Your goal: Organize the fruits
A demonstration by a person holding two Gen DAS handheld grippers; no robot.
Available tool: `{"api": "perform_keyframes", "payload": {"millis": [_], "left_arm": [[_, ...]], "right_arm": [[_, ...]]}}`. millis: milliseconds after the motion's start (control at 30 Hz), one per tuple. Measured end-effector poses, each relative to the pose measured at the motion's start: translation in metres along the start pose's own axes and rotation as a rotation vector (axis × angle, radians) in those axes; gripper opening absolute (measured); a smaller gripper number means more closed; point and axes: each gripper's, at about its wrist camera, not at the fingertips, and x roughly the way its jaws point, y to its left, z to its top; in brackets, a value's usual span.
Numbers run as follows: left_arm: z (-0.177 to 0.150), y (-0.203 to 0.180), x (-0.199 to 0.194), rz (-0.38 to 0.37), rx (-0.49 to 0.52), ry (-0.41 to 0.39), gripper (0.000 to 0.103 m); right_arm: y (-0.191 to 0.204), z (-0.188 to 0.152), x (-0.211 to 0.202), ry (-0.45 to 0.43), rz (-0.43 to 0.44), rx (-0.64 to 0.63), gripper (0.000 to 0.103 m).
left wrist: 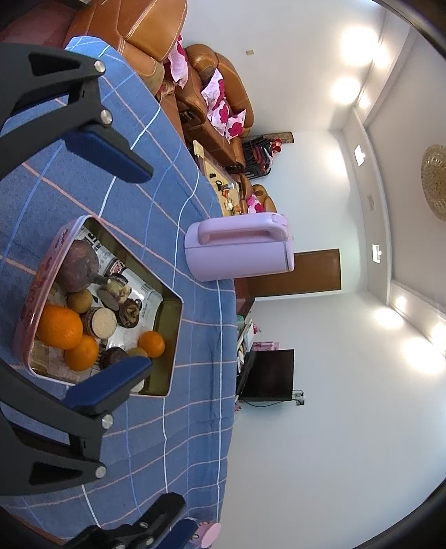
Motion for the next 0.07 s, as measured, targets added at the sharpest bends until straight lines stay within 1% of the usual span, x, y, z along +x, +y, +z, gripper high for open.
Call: {"api": "perform_keyframes", "payload": {"millis": [67], "left_arm": [[-0.0003, -0.0005, 0.0002, -0.01, 0.001, 0.005, 0.103]], "right_arm": [[-0.0029, 0.0002, 0.0003, 0.003, -0.009, -0.003, 0.063]]}}
